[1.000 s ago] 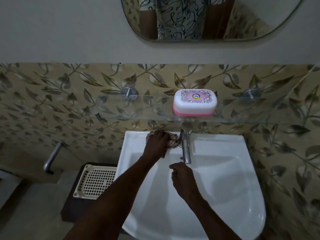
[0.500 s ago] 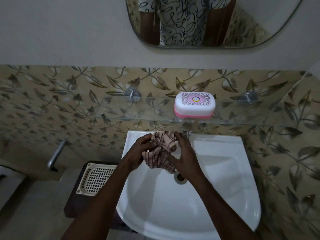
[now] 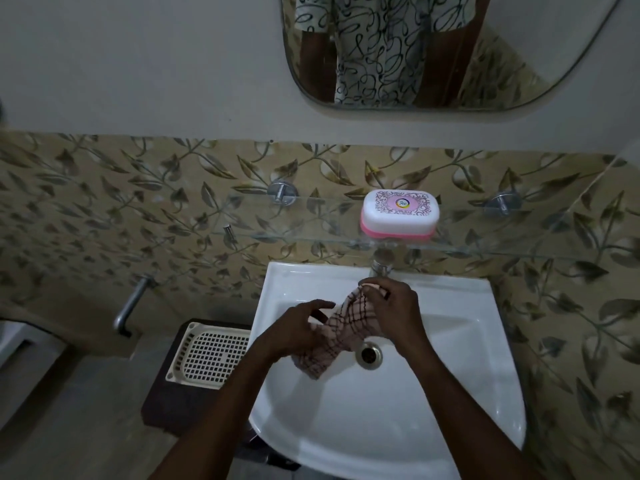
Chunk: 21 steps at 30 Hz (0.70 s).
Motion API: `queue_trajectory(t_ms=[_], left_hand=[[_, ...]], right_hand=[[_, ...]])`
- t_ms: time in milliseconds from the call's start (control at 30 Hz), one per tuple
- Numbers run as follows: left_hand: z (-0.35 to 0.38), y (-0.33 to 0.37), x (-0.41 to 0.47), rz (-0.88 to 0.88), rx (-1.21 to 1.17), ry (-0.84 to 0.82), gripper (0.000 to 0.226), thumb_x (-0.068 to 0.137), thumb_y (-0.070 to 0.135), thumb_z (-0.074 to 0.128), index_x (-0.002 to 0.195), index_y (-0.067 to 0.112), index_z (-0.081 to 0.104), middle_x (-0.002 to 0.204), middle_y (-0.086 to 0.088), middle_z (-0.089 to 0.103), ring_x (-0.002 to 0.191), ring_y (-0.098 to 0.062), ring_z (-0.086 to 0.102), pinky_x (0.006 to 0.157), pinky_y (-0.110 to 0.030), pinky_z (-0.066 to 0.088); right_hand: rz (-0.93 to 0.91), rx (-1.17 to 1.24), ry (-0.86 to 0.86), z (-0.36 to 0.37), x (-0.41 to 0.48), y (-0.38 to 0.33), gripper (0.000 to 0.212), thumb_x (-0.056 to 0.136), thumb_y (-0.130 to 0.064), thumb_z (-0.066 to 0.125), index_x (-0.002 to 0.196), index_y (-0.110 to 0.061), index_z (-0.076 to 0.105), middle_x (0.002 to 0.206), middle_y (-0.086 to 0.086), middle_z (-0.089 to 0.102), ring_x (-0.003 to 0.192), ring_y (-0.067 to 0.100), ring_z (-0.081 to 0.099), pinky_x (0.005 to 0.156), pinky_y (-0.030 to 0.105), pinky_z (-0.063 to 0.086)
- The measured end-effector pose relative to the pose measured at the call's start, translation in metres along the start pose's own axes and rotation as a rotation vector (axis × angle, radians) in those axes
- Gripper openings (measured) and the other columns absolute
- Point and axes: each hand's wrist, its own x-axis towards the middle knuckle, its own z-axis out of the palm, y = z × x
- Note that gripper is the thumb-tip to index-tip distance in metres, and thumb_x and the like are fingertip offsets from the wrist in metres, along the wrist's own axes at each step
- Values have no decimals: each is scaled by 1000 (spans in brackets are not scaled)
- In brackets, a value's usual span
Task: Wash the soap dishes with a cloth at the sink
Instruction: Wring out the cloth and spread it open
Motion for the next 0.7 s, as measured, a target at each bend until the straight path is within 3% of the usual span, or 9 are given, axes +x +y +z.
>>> queue_trajectory(t_ms=[100,200,267,333,400,500,600,700], left_hand=[[-18,-17,-5,36,78,155,14,83,12,69,92,12,80,84,-6,79,79,-15,74,77,-41,60],[-32,-25,-14,57,-193,238,9,85,7,73,85,9,81,78,-9,79,80,-22,77,78,-36,62],[-35,-23,-17,75,-312,352,11,81,7,77,76,16,81,69,-1,77,68,-12,73,67,-23,57],[-33,-20,-18,116,-422,421,14,82,8,75,68,9,73,62,4,68,60,-7,62,60,-17,49],[-29,-16,-18,173,-490,461,26,86,17,68,71,-3,60,67,0,59,64,-9,55,60,-19,46],[-26,-8,-17,189,-511,554,21,91,22,61,76,8,65,72,1,62,68,-10,57,62,-25,48],[-19,1,-16,127,-385,684,24,96,22,61,80,9,73,73,-1,72,69,-13,64,65,-33,53],[2,18,-16,0,-313,811,29,98,23,59,86,4,77,74,-8,76,74,-25,73,69,-42,58]], right_hand=[[-23,-53,-35,-14,4,2,14,88,-13,66,96,-14,77,93,1,77,90,13,69,83,27,52],[-62,-121,-49,-32,11,5,12,86,-15,69,95,-13,78,89,3,77,86,14,69,76,26,49],[-90,-193,-73,-39,14,7,10,86,-19,70,91,-15,78,82,2,76,80,15,68,71,29,49],[-98,-207,-98,-41,16,10,8,87,-21,68,83,-19,74,74,-1,72,74,16,65,67,29,47],[-91,-186,-127,-40,17,11,16,90,-24,65,74,-25,64,68,-6,64,68,14,59,63,30,44],[-30,-61,-156,-40,17,11,26,94,-33,59,80,-11,57,75,9,65,71,21,59,67,42,48],[5,-22,-10,-32,13,9,21,92,-33,62,87,-13,65,81,6,72,79,23,67,72,42,52],[25,-181,174,-15,5,1,20,91,-28,63,88,-9,68,83,13,74,81,31,68,66,30,48]])
